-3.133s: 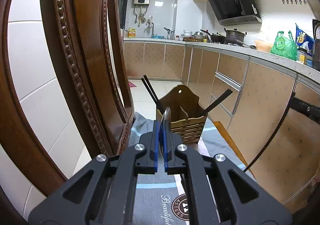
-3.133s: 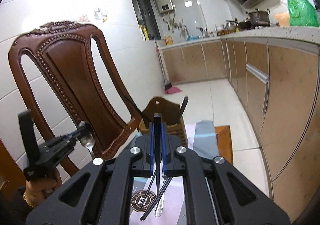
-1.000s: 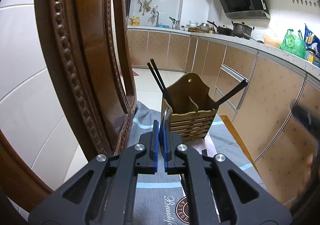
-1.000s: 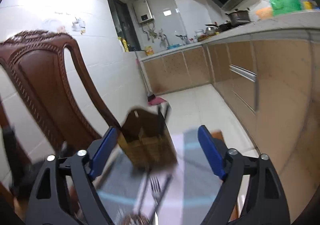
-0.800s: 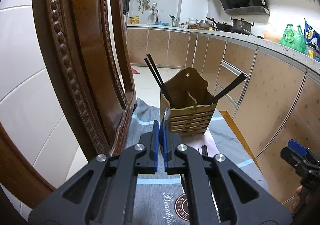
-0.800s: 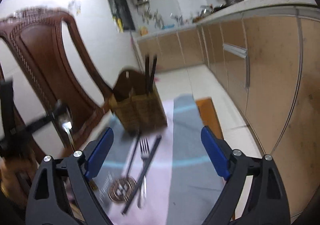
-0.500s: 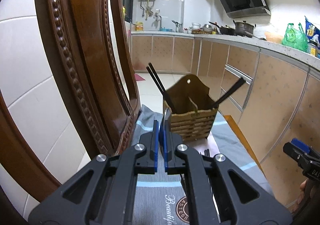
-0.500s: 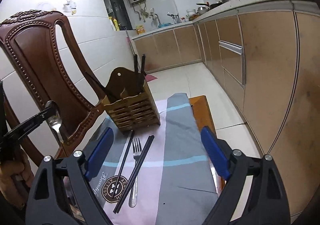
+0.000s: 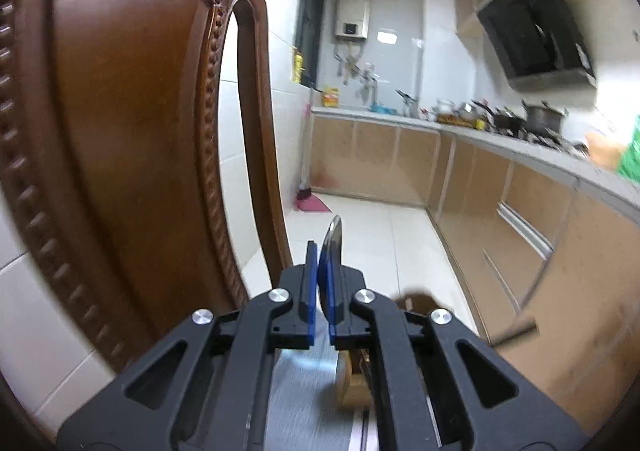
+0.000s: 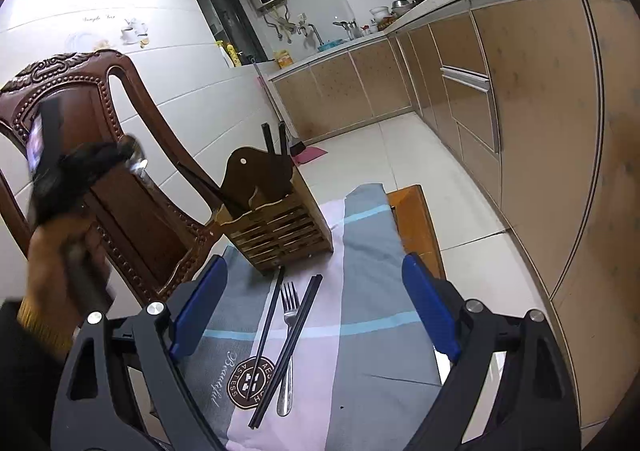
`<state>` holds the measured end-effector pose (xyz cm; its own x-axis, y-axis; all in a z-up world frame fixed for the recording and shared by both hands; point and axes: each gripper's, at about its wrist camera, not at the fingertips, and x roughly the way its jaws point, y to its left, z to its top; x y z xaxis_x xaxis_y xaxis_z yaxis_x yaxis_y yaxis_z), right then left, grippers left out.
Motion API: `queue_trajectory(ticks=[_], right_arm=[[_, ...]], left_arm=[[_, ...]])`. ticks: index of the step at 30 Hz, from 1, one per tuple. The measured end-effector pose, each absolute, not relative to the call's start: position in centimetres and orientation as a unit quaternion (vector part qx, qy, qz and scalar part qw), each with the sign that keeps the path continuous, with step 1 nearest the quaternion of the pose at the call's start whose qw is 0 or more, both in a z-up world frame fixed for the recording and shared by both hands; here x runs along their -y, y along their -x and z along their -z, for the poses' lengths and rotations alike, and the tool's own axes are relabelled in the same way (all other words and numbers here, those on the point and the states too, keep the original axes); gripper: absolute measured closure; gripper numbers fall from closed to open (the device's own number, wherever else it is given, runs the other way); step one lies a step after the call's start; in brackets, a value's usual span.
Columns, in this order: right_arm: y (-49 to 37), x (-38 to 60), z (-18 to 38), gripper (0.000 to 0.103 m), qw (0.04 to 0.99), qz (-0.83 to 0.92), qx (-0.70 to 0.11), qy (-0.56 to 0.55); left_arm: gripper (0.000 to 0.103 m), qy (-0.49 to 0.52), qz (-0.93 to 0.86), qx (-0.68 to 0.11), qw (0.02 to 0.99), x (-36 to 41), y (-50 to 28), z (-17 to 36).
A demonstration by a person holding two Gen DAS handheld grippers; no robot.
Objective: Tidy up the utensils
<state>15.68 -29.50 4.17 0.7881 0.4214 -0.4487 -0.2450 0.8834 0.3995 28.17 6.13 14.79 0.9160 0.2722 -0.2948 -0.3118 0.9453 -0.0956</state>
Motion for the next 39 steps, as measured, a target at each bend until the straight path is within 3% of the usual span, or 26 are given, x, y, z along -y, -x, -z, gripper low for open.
queue_trajectory(ticks=[9, 20, 22, 23, 24, 32, 39], right_arm=[[-15.9, 30.5, -3.6, 0.016, 0.927, -0.18, -0.284, -0.165], [-16.8, 29.9, -2.8, 0.016, 0.92, -0.187, -0.301, -0.165], [-16.8, 29.6, -2.8, 0.016, 0.92, -0.19, -0.302, -0.164], [-16.9, 29.5, -2.7, 0.016, 0.919, -0.19, -0.303, -0.163], [-16.9, 29.4, -2.7, 0.016, 0.919, -0.191, -0.304, -0.163], [-16.8, 29.3, -2.7, 0.016, 0.919, -0.193, -0.307, -0.156], [-16.2, 28.1, -2.3, 0.016, 0.919, -0.198, -0.316, -0.129]], left_arm=[[0.098, 0.124, -0.217, -0.13, 0.96, -8.6, -35.5, -12.5], [0.095, 0.14, -0.181, -0.136, 0.964, -7.0, -36.0, -9.1], [0.075, 0.128, -0.169, -0.137, 0.968, -6.3, -35.2, -8.8], [0.037, 0.121, -0.165, -0.133, 0.97, -6.0, -34.5, -8.9], [0.015, 0.109, -0.161, -0.12, 0.973, -5.6, -33.2, -9.3], [0.004, 0.055, -0.07, -0.069, 0.994, -3.4, -19.9, -11.7], [0.004, 0.066, -0.033, -0.177, 0.981, -3.1, -14.2, -4.7]])
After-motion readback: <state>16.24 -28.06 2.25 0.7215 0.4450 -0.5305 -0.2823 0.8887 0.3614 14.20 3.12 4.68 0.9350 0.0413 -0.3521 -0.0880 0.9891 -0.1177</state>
